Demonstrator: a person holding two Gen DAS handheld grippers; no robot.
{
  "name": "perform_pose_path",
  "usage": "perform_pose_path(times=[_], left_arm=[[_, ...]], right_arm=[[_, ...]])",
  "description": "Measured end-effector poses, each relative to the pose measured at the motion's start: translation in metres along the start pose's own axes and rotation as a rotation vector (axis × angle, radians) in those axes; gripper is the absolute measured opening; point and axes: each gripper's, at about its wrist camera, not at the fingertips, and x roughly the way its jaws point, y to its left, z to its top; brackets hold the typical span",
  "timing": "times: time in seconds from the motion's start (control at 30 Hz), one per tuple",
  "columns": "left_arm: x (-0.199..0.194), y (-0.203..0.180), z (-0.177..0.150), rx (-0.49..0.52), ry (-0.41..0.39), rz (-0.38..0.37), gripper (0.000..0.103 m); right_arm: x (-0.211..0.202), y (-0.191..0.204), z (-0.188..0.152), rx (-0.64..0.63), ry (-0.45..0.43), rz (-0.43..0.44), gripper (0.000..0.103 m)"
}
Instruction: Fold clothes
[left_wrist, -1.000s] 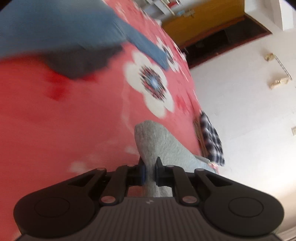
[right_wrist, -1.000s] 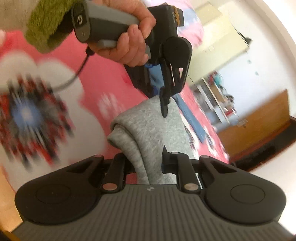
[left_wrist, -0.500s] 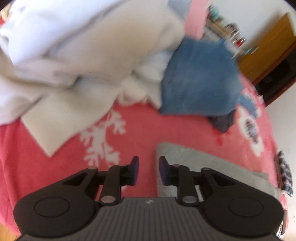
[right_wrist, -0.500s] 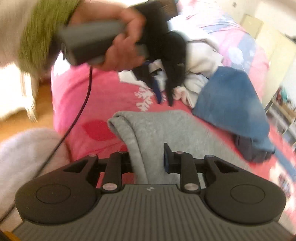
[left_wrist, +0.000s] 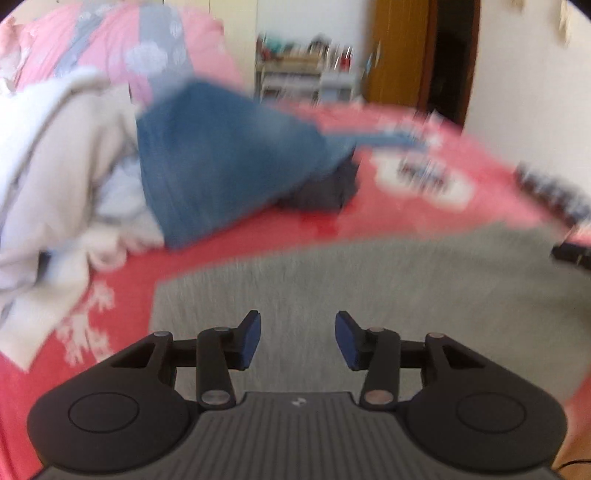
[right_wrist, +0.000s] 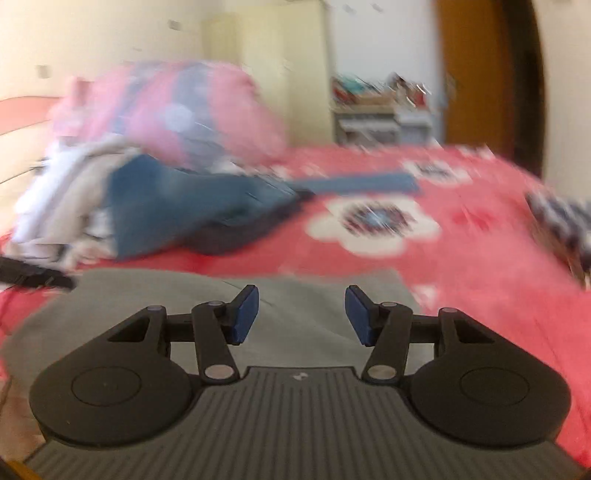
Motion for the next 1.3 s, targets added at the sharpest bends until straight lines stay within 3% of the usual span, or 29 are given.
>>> perform_pose_path(times=[0.07,0.13,0.23,0.3,0.43,0.5,0.6,0.7,0.77,0.8,0.9,0.97,1.0,1.1,1.23,1.3], left_arm=[[0.013,-0.006,-0.011,0.010,0.042,0.031,0.046],[0.006,-0.009,-0.010,0.033,0.032,0.048,0.046],[-0.008,-0.009,0.001,0.044,0.001,0.038,0.046],[0.004,-0.003,0.007,0.013,0.021,0.041,0.048],[0.038,0.012,0.016,-0.082,0.104,0.052,0.051],[0.033,0.015,0.019,-0.109,0.087,0.056,0.049],[-0.002,0.021,0.026,-0.128,0.012,0.074,0.050],[-0.061,0.035,0.029,-0.188,-0.082,0.086,0.052],[-0.109,0.047,0.027,-0.228,-0.158,0.100,0.058],[-0.134,0.051,0.025,-0.228,-0.198,0.123,0.060],[-0.205,0.060,0.015,-0.227,-0.311,0.192,0.078],[-0.236,0.061,0.001,-0.236,-0.347,0.210,0.090],[-0.249,0.062,-0.008,-0.242,-0.358,0.211,0.091],[-0.261,0.062,-0.038,-0.271,-0.345,0.184,0.093],[-0.248,0.063,-0.080,-0.326,-0.316,0.121,0.095],[-0.235,0.063,-0.097,-0.348,-0.297,0.097,0.095]], right_arm=[[0.033,-0.012,-0.026,0.016,0.072,-0.012,0.048],[0.034,-0.013,-0.035,-0.045,0.066,-0.015,0.048],[0.018,-0.016,-0.019,-0.034,0.028,0.045,0.048],[0.015,-0.022,-0.004,0.006,-0.001,0.084,0.047],[0.047,-0.042,0.002,0.070,0.044,0.054,0.048],[0.062,-0.054,-0.003,0.128,0.083,0.059,0.048],[0.026,-0.057,0.006,0.178,0.013,0.091,0.049],[-0.017,-0.056,0.010,0.185,-0.049,0.098,0.058],[-0.047,-0.049,0.010,0.167,-0.068,0.113,0.084],[-0.060,-0.045,0.010,0.153,-0.079,0.124,0.089],[-0.099,-0.024,0.007,0.088,-0.109,0.128,0.102],[-0.118,-0.009,0.006,0.069,-0.130,0.128,0.102],[-0.126,-0.001,0.005,0.072,-0.138,0.138,0.102],[-0.140,0.021,0.002,0.080,-0.149,0.143,0.102],[-0.147,0.052,-0.003,0.056,-0.153,0.129,0.102],[-0.150,0.062,-0.004,0.063,-0.158,0.174,0.102]])
